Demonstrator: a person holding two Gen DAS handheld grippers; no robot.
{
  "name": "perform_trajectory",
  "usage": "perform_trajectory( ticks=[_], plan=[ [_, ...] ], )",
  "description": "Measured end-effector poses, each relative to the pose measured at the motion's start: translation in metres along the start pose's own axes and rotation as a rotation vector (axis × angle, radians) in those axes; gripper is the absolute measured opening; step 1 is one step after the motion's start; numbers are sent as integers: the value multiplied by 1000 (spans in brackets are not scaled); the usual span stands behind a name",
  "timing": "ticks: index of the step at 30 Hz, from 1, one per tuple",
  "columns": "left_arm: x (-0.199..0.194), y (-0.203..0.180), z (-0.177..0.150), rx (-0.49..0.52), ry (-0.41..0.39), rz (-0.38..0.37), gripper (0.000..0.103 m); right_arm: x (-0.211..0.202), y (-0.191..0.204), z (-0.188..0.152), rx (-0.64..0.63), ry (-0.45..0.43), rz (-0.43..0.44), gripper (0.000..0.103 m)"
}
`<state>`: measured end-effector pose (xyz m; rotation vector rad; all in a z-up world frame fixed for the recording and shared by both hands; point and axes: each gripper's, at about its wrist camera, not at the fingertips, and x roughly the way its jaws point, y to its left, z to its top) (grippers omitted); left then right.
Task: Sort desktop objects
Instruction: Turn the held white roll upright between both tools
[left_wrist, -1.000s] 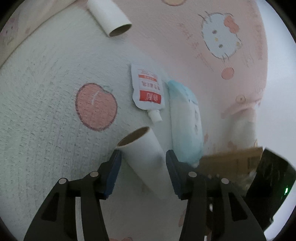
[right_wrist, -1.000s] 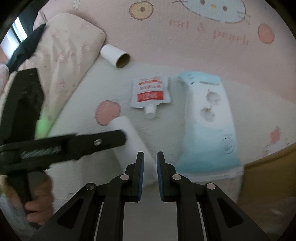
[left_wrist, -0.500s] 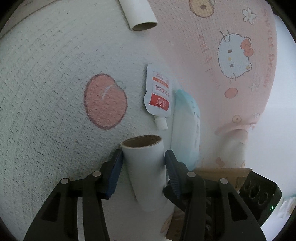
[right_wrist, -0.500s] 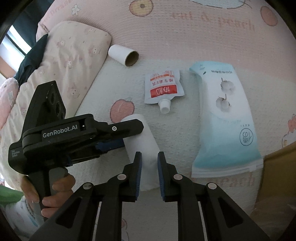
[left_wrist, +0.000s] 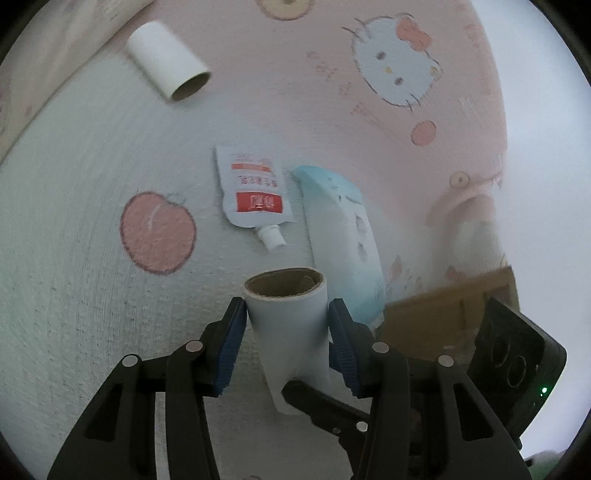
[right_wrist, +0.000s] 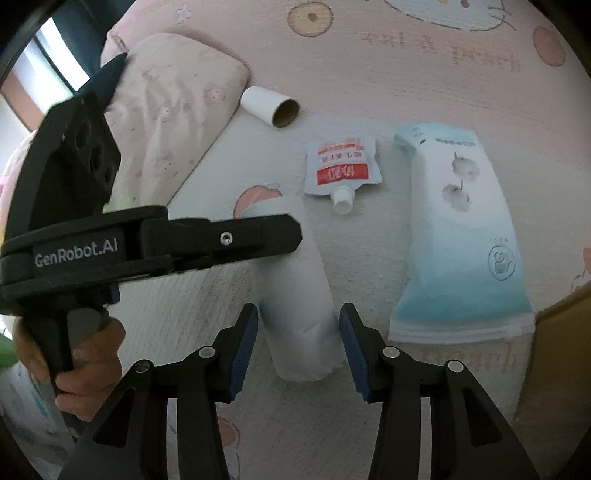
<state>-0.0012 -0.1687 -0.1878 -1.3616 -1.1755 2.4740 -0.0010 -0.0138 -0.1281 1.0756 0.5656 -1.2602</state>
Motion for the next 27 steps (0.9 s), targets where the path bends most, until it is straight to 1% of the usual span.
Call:
perform_trajectory(
  ticks=[2, 5, 8, 11, 13, 16, 19, 22, 25, 27],
  plan=[
    [0, -4, -1, 18, 1, 7, 49, 1, -4, -4, 25, 1, 17, 43],
    [0, -7, -2, 30, -4, 9, 49, -2, -7, -9, 41, -20, 28, 43],
    [-2, -12, -4, 50, -2, 0, 48, -4, -5, -13, 31, -17, 18, 43],
    [-7, -19, -9, 88, -15, 9, 48, -9, 1, -17, 9, -33, 0, 43],
    [-11, -27, -12, 127, -30, 21, 48, -13, 5, -21, 3, -57, -11, 43],
    [-17, -40, -15, 198, -51, 42, 48, -22, 8, -23, 25, -93, -12, 43],
    [-21, -57, -17, 270, -86, 66, 48, -30, 13, -21, 7, -102, -24, 42],
    [-31, -73, -18, 319, -121, 57, 48, -44, 18, -18, -21, -133, -63, 41],
    [-43, -93, -14, 373, -157, 43, 48, -64, 18, -12, -12, -187, -67, 41],
    [-49, -106, -10, 403, -176, 32, 48, -77, 19, -8, -20, -222, -85, 41]
  ],
)
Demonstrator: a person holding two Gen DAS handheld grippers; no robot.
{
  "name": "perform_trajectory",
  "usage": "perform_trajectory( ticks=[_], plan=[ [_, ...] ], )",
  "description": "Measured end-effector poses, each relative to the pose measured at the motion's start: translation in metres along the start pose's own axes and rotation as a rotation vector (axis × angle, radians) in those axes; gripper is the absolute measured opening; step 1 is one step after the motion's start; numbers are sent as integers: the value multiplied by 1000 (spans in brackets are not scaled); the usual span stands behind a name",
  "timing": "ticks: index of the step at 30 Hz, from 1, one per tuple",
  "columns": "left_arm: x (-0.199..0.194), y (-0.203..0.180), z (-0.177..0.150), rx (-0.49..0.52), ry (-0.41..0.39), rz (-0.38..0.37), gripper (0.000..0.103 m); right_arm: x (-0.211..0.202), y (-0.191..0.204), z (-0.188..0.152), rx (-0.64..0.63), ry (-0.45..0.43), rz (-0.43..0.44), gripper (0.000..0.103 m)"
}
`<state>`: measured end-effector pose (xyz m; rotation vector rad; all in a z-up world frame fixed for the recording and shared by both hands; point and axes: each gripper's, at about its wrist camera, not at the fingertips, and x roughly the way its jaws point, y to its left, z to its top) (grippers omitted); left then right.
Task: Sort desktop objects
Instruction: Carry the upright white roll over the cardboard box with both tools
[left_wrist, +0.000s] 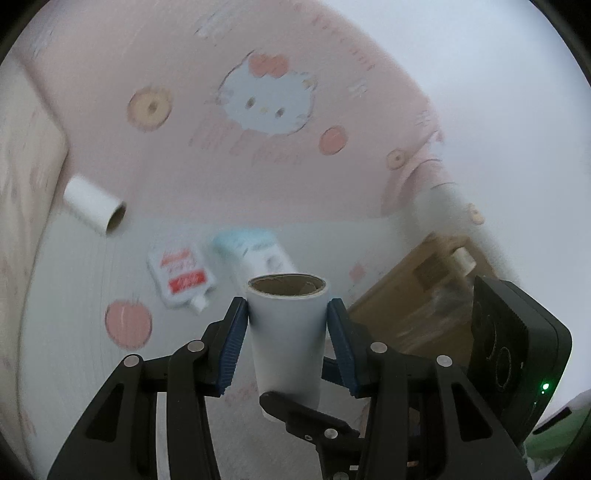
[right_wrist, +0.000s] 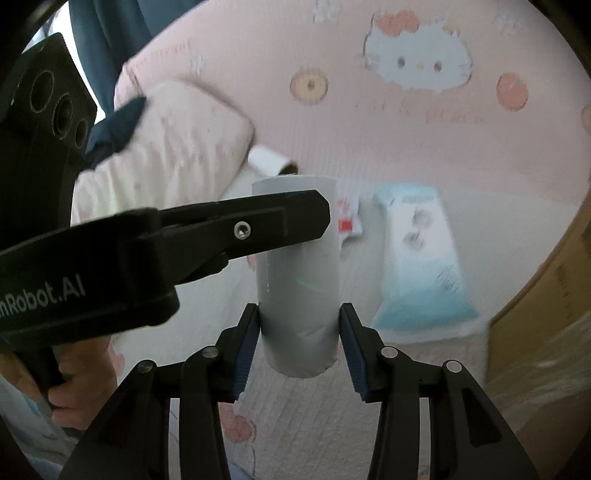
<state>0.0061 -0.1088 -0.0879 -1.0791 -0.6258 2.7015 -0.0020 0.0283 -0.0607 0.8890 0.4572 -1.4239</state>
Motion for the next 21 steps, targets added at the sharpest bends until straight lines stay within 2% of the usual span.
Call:
perform_trajectory(
  ticks=[4, 10, 17, 21],
  plan=[
    [-3, -19, 21, 43, -18, -34, 48, -19, -1, 20, -30, -10, -80, 41],
    [-13, -54, 61, 101, -61, -119, 48, -62, -11, 48, -30, -86, -168, 41],
    [-15, -96, 85, 161, -98, -205, 48, -99, -18, 70, -22, -129, -311, 41],
    [-11, -122, 97, 200, -88, -244, 48, -122, -34, 74, 23, -138, -348, 41]
  ],
)
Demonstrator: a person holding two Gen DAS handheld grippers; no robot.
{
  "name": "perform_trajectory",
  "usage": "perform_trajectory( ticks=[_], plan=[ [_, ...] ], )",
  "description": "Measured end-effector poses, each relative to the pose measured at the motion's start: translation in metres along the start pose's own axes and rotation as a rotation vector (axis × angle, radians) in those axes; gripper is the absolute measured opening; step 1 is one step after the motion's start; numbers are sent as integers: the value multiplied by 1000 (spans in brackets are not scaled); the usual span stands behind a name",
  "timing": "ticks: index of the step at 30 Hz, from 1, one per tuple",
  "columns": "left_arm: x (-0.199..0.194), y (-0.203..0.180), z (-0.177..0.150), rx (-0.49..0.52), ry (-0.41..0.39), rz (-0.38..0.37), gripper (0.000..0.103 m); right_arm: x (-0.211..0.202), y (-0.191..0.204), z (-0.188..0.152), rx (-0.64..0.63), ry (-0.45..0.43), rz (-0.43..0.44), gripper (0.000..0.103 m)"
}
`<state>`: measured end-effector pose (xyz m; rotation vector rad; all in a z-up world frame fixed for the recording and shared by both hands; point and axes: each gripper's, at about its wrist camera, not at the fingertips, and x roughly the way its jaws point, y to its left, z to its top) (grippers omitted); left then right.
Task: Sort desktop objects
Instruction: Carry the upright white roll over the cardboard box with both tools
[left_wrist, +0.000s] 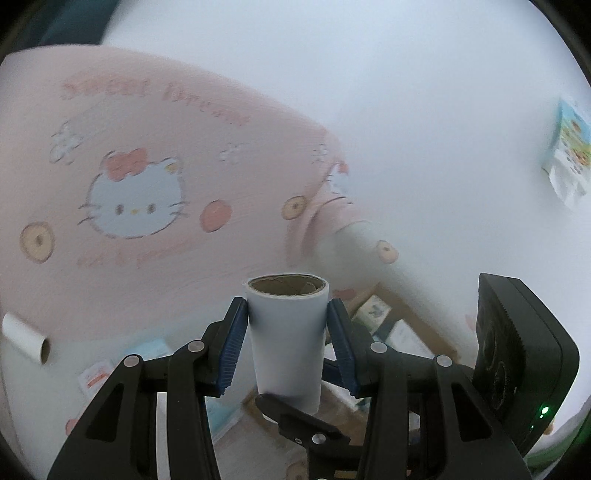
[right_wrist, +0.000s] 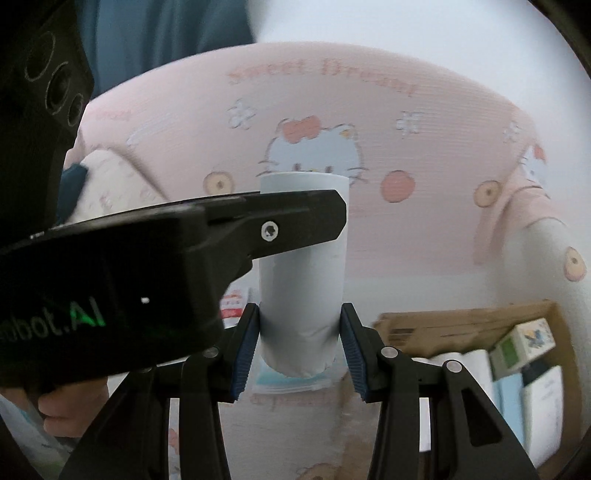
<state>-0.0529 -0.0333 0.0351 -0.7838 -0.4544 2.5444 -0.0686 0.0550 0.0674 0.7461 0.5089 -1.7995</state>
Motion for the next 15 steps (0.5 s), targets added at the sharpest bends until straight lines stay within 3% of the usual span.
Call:
perform_trajectory(
  ticks=[8, 15],
  plan=[
    [23, -41, 32, 78, 1, -116, 49, -28, -46, 17, -9, -29, -108, 41],
    [43, -84, 47, 112, -7, -176, 49, -51, -87, 22, 16, -60, -157, 41]
  ],
)
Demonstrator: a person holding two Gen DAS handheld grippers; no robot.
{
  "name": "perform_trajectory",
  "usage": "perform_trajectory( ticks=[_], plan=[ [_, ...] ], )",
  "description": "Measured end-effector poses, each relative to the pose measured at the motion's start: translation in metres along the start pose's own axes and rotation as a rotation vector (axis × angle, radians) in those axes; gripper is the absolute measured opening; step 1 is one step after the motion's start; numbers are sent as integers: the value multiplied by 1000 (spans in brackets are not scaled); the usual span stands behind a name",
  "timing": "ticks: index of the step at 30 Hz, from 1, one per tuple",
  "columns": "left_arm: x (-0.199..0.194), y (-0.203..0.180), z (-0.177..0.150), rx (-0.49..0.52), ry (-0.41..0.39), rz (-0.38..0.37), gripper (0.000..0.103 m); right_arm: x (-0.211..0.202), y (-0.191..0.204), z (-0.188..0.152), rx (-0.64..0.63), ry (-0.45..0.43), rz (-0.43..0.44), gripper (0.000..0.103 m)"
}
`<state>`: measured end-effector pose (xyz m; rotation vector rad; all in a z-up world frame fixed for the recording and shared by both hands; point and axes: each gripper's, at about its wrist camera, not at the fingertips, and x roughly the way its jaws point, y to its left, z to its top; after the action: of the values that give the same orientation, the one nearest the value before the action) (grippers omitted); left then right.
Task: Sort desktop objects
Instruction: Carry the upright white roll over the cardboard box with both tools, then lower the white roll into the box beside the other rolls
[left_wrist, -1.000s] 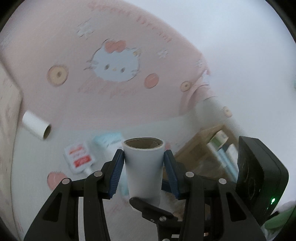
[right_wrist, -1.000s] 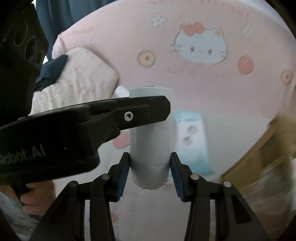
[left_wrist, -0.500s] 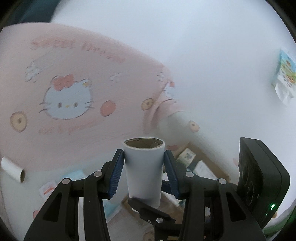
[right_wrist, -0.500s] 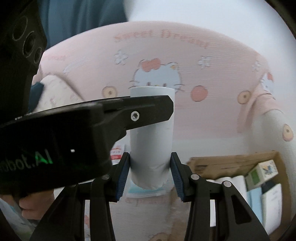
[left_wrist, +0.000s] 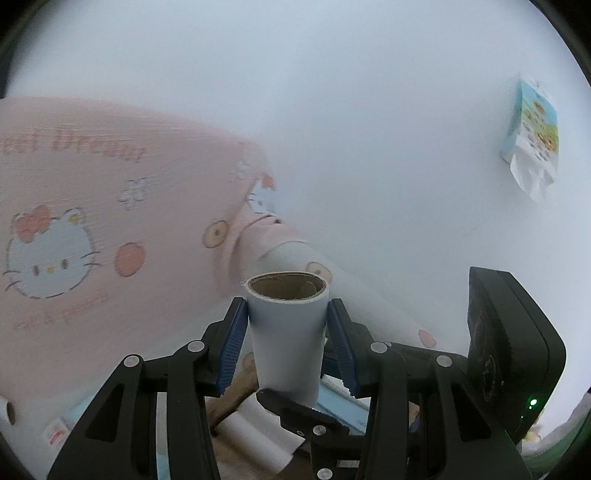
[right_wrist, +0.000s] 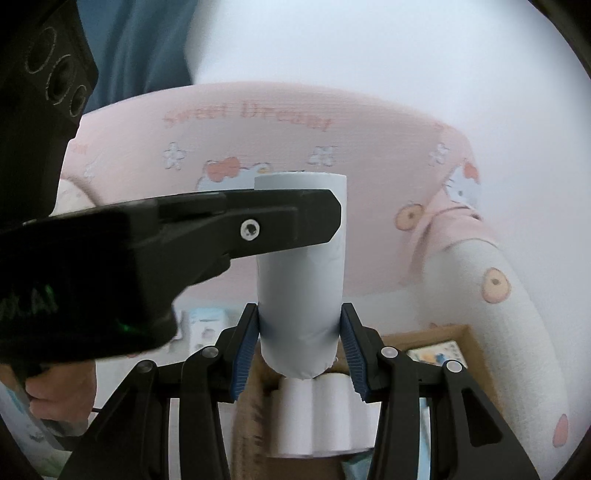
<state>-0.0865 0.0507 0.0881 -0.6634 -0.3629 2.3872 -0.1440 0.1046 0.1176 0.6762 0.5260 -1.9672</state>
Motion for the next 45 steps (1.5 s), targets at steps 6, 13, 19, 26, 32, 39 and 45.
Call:
perform_trajectory(
  ticks=[6, 13, 19, 26, 32, 39, 45],
  plan=[
    [40, -8, -10, -53, 101, -49, 49, 3, -29, -27, 4, 61, -19, 41],
    [87, 5, -34, -195, 257, -96, 48, 25, -54, -66, 8, 190, -17, 41],
    [114, 12, -52, -239, 342, -61, 48, 44, -64, -90, 51, 267, 37, 41],
    [130, 24, -61, -295, 414, -63, 48, 57, -70, -105, 49, 323, 49, 41],
    [137, 37, -69, -355, 437, -72, 49, 66, -74, -115, 50, 345, 65, 41],
    [145, 43, -67, -328, 458, 5, 49, 79, -80, -123, 75, 400, 75, 41],
    [146, 30, -73, -213, 481, 54, 27, 76, -84, -131, 80, 403, 81, 41]
  ],
)
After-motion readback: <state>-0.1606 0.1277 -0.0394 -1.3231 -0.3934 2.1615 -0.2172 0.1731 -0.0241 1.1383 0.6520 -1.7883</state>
